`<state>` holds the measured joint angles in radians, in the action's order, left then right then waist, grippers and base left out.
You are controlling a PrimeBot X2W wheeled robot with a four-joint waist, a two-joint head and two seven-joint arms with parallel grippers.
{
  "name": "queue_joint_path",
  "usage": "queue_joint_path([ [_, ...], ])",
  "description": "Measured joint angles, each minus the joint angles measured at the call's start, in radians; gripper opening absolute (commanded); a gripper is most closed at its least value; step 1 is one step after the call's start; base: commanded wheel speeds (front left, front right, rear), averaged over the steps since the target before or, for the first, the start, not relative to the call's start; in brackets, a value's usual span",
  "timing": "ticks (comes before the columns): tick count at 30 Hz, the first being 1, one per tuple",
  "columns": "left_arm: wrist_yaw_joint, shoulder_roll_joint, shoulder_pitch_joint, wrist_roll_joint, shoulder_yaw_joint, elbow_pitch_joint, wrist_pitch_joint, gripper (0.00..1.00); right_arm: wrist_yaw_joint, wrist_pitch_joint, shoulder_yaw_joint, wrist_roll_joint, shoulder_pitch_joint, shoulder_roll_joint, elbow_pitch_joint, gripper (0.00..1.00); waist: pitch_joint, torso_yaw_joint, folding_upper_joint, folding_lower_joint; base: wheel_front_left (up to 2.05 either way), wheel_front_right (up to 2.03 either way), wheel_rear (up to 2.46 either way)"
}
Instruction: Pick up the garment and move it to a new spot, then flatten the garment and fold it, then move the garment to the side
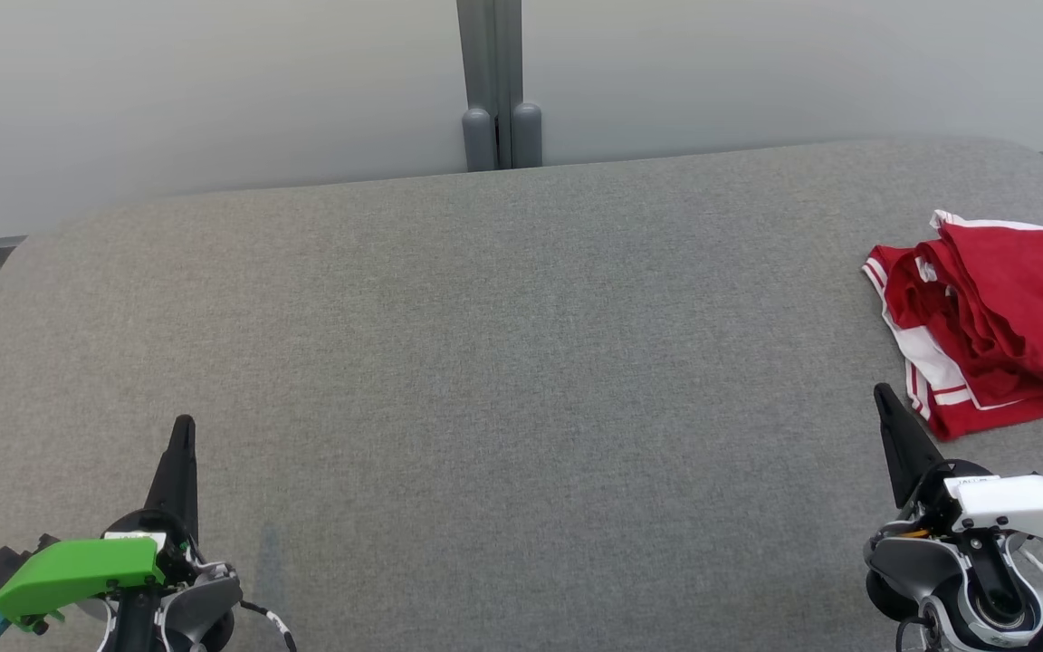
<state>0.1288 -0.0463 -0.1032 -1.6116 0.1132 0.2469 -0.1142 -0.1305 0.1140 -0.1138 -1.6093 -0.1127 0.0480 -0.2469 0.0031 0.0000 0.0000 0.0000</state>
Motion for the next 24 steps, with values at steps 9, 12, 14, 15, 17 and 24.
queue_joint_path([
  [9,0.000,0.000,0.000,0.000,0.000,0.000,0.000,0.00,0.000,0.000,0.000,0.000,0.000,0.000,0.000,0.00,0.000,0.000,0.0000,0.0000,0.00,0.00,0.00],
  [12,0.000,0.000,0.000,0.000,0.000,0.000,0.000,0.00,0.000,0.000,0.000,0.000,0.000,0.000,0.000,0.00,0.000,0.000,0.0000,0.0000,0.00,0.00,0.00],
  [14,0.000,0.000,0.000,0.000,0.000,0.000,0.000,0.00,0.000,0.000,0.000,0.000,0.000,0.000,0.000,0.00,0.000,0.000,0.0000,0.0000,0.00,0.00,0.00],
  [15,0.000,0.000,0.000,0.000,0.000,0.000,0.000,0.00,0.000,0.000,0.000,0.000,0.000,0.000,0.000,0.00,0.000,0.000,0.0000,0.0000,0.00,0.00,0.00],
  [17,0.000,0.000,0.000,0.000,0.000,0.000,0.000,0.00,0.000,0.000,0.000,0.000,0.000,0.000,0.000,0.00,0.000,0.000,0.0000,0.0000,0.00,0.00,0.00],
  [24,0.000,0.000,0.000,0.000,0.000,0.000,0.000,0.00,0.000,0.000,0.000,0.000,0.000,0.000,0.000,0.00,0.000,0.000,0.0000,0.0000,0.00,0.00,0.00],
])
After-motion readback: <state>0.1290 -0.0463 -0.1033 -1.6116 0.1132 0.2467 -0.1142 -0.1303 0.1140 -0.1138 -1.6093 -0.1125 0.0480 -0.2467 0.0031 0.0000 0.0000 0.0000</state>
